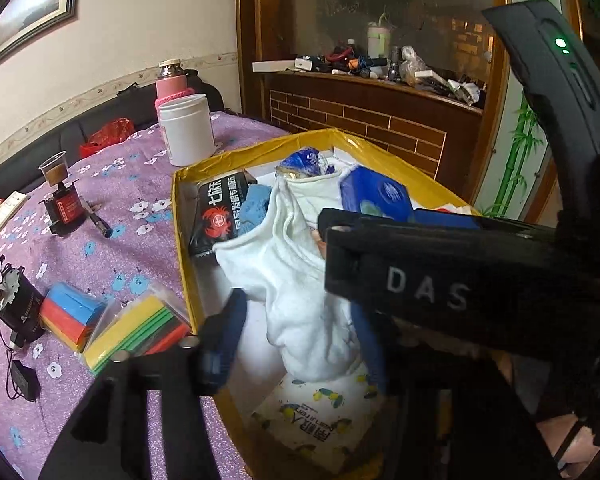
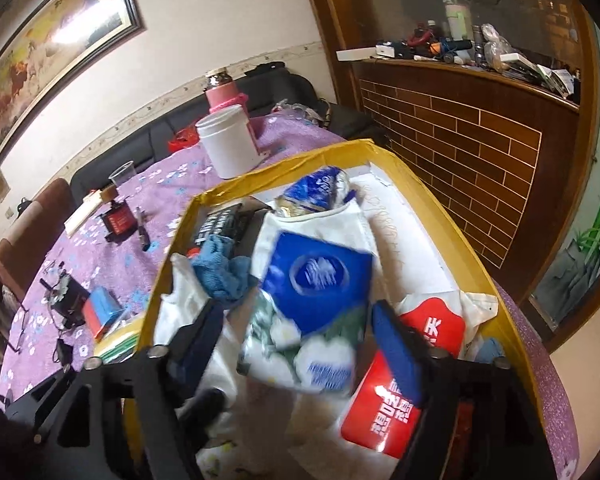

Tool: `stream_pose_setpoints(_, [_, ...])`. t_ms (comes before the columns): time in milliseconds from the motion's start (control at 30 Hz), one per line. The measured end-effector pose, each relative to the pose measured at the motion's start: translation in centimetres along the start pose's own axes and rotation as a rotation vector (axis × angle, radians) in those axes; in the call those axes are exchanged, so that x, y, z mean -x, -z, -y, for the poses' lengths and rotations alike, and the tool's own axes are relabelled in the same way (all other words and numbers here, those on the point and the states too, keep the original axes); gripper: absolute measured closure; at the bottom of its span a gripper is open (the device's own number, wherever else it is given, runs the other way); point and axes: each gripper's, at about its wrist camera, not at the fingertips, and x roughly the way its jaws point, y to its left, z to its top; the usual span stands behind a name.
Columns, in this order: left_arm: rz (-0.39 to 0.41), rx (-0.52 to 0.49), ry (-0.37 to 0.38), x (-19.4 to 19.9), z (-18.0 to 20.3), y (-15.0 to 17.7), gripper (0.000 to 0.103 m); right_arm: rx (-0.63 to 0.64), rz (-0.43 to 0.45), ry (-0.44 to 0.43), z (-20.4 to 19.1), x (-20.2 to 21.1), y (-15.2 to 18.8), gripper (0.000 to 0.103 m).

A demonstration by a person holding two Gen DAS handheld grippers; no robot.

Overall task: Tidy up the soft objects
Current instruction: 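Lower both items into the tray and open both grippers, then withdraw both grippers up and away from the tray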

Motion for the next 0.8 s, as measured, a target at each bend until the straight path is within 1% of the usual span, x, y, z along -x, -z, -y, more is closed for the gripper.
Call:
stream_pose_setpoints(67, [0.017,-0.001,0.004,0.4,0.1,0.0,0.037,0.007,0.025,-0.004,-0.2,1.0,-0.1,0.020])
stream_pose_setpoints(133, [0.036,-0.004,0.013,1.0,0.3,0.0,0.019,0.009,0.052,0.002,-0.3,2.1,-0.3,0.018])
stream_pose_setpoints(167, [0.046,-0.002,0.019,1.3,0.4,0.0,0.016,0.010,0.067,0.008,-0.3,2.7,-0.3,0.014])
stream_pose_setpoints(200, [0.061,-0.003,0.030,1.8,0.5,0.0,0.016,0.010,0.079,0.014,-0.2,3.2,-0.3,0.010])
stream_pose_setpoints(267, [0.087,-0.023,0.026,2.8,1.0,-0.1,0.016,0.000,0.111,0.033,0.0,4.4,-0.3,0.010])
stream_pose_setpoints(300, [0.094,-0.033,0.020,3.1,1.3,0.0,0.014,-0.012,0.120,0.039,0.2,4.9,-0.3,0.009])
stream_pose_setpoints(333, [0.100,-0.043,0.015,3.5,1.5,0.0,0.010,-0.029,0.128,0.040,0.5,5.4,-0.3,0.009])
stream_pose_setpoints(367, [0.103,-0.051,0.012,3.9,1.7,0.1,0.008,-0.046,0.138,0.038,0.8,5.9,-0.2,0.009])
stream_pose_setpoints(500, [0.104,-0.084,0.006,5.5,2.5,0.8,0.007,-0.076,0.159,0.050,1.4,7.4,0.3,0.009])
stream_pose_setpoints(600, [0.105,-0.088,0.008,6.9,2.4,1.7,0.006,-0.087,0.160,0.065,1.4,8.2,1.3,0.009])
stream_pose_setpoints(667, [0.106,-0.080,0.020,7.9,2.0,2.5,0.004,-0.080,0.179,0.088,1.2,8.9,2.5,0.009])
stream_pose_setpoints(767, [0.128,-0.069,0.025,9.4,1.0,4.0,0.003,-0.087,0.205,0.122,0.8,9.7,4.4,0.008])
stream_pose_setpoints(800, [0.143,-0.068,0.019,10.0,0.6,4.6,0.000,-0.089,0.214,0.141,0.6,9.9,5.2,0.008])
